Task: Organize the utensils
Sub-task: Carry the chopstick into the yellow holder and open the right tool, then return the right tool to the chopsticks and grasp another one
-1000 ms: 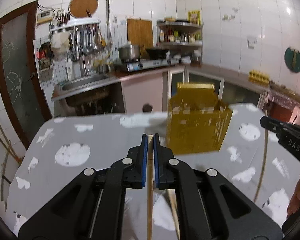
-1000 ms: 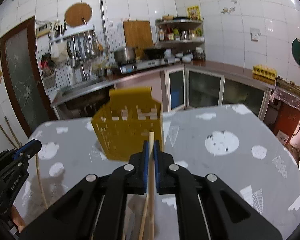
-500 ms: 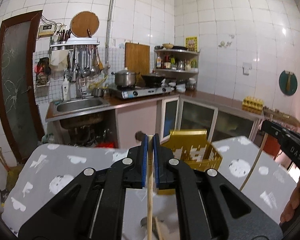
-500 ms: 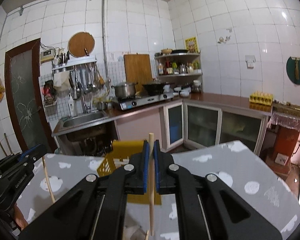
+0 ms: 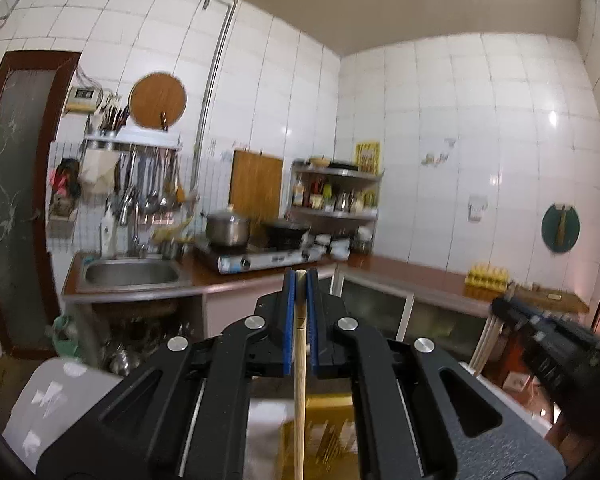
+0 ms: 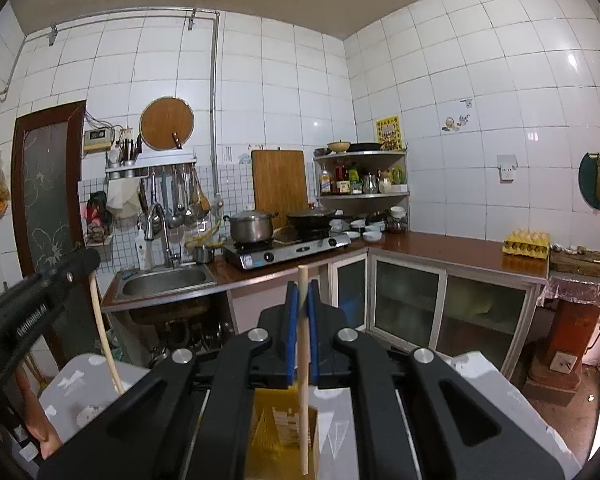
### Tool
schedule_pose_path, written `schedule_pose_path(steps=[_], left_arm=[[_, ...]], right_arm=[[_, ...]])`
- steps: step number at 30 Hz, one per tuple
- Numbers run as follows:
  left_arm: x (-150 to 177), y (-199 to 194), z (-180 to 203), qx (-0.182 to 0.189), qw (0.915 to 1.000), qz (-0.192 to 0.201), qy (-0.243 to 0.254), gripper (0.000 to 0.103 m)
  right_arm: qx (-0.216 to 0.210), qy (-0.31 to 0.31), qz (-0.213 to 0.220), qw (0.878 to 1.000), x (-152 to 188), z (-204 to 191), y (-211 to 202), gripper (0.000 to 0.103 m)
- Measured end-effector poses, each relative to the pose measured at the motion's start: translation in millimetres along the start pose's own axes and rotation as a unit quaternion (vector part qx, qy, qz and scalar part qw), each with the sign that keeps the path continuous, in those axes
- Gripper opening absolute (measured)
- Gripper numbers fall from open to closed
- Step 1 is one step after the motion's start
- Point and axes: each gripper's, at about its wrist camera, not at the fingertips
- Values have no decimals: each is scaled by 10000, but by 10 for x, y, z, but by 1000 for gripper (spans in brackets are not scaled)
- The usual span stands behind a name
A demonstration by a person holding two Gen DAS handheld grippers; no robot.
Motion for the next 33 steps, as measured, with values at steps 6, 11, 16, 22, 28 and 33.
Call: schedule_pose_path(steps=[6, 11, 16, 22, 28, 33], left_arm=[[21, 454, 65, -16, 9999, 124, -35, 5], [520, 975, -49, -87, 9993, -346, -75, 5], [951, 1175, -160, -181, 9968, -776, -10, 5], [1037, 1108, -322, -251, 9931, -1146, -5, 8], [775, 540, -388, -680, 9944, -790, 173, 98], [671, 65, -460, -877, 9912, -927, 355, 98]], right_arm=[[-4, 101, -79, 9999, 6, -22, 451, 5], [29, 109, -433, 9990, 320, 3, 851, 5], [6, -15, -764, 9971, 660, 55, 1118, 5], [-33, -1, -1242, 9923, 842, 166, 1196, 6], [201, -142, -1060, 9941, 747, 269, 771, 68], [348, -243, -1134, 9926, 764, 318, 339, 69]])
Point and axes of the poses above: each gripper's, at about its wrist camera, not at the fingertips, and y roughly the way its jaws point, z to its right, x to its underside, and after that the axes turned 5 degrees about x, right-handed
